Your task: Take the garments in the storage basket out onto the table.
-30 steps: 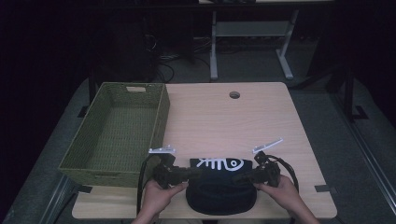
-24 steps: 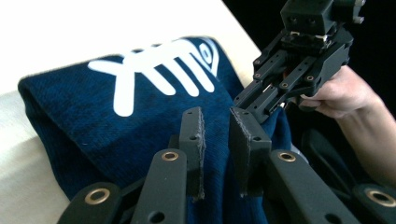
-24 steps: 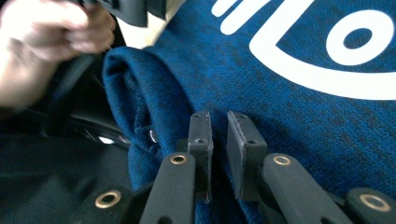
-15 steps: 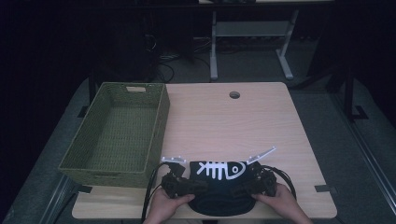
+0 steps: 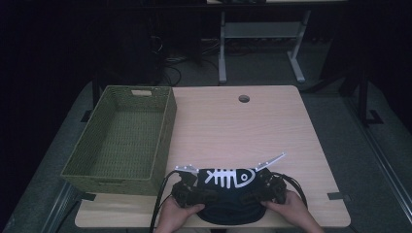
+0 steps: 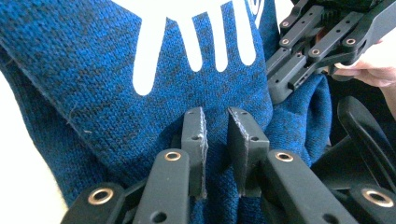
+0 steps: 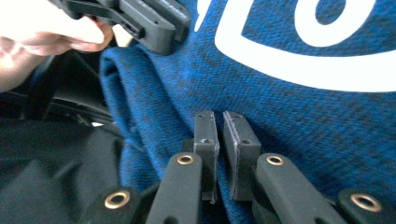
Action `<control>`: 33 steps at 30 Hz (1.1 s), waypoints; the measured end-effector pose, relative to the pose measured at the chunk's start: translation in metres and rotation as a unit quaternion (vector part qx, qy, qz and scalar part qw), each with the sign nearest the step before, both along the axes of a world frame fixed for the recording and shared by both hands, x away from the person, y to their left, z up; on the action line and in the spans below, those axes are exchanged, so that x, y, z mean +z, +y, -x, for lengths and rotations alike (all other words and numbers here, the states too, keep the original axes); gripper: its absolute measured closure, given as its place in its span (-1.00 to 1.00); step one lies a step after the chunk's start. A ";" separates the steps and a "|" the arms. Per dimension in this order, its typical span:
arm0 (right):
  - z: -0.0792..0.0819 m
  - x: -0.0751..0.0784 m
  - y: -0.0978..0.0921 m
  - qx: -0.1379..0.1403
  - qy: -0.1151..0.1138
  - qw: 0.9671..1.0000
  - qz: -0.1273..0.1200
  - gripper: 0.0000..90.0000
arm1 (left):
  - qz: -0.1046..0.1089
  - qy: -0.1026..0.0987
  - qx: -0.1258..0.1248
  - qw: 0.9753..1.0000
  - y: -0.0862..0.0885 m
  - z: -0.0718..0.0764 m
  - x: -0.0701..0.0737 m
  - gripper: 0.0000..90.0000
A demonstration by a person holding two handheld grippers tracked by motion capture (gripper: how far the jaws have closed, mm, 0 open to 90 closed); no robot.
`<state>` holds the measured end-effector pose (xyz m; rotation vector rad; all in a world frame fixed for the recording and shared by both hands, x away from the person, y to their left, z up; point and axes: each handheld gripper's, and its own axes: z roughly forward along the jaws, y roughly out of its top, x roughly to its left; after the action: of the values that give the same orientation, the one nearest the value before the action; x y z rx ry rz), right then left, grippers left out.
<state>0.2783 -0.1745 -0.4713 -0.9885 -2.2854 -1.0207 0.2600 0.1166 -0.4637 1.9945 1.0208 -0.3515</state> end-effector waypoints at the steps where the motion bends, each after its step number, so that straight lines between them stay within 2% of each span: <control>1: -0.002 -0.001 -0.001 -0.001 0.001 1.000 0.002 0.83 | 0.000 0.000 0.001 1.000 -0.001 -0.001 0.000 0.72; 8: -0.011 -0.004 -0.003 -0.001 0.018 1.000 -0.002 0.80 | -0.001 -0.005 0.007 1.000 -0.004 -0.007 -0.001 0.74; 10: -0.013 -0.001 -0.003 -0.002 0.010 1.000 0.012 0.85 | -0.003 -0.008 0.007 1.000 -0.005 -0.009 -0.001 0.75; 11: -0.015 0.001 -0.002 -0.004 -0.002 1.000 0.031 0.94 | -0.005 -0.009 0.007 1.000 -0.006 -0.010 -0.001 0.75; 12: -0.016 0.002 -0.002 -0.004 -0.010 0.999 0.042 0.95 | -0.007 -0.011 0.009 1.000 -0.007 -0.011 0.000 0.75; 14: -0.023 -0.002 -0.006 -0.008 0.005 1.000 0.027 0.96 | -0.007 -0.012 0.013 1.000 -0.008 -0.014 0.000 0.74; 19: -0.034 -0.006 -0.014 -0.027 0.015 0.999 0.009 0.95 | -0.006 -0.012 0.021 1.000 -0.012 -0.025 0.000 0.74; 22: -0.043 0.001 -0.016 -0.035 0.000 0.999 0.027 0.87 | -0.008 -0.015 0.026 1.000 -0.015 -0.032 0.001 0.72; 24: -0.050 0.003 -0.016 -0.036 -0.003 0.999 0.039 0.87 | -0.009 -0.016 0.031 0.999 -0.017 -0.038 0.001 0.69; 28: -0.064 0.006 -0.018 -0.045 -0.002 0.998 0.047 0.83 | -0.008 -0.018 0.046 0.999 -0.022 -0.053 0.002 0.69; 29: -0.066 0.006 -0.018 -0.050 -0.003 0.998 0.044 0.80 | -0.011 -0.018 0.045 0.999 -0.022 -0.055 0.002 0.69; 31: -0.068 0.006 -0.021 -0.056 0.010 0.998 0.030 0.79 | -0.012 -0.016 0.044 0.999 -0.022 -0.060 0.002 0.72; 33: -0.066 0.007 -0.021 -0.051 0.011 0.998 0.021 0.79 | -0.006 -0.014 0.047 0.999 -0.021 -0.061 0.005 0.71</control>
<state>0.3441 -0.1960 -0.4641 -1.1377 -2.2670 -1.0005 0.3211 0.0959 -0.4589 1.9493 1.0976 -0.2649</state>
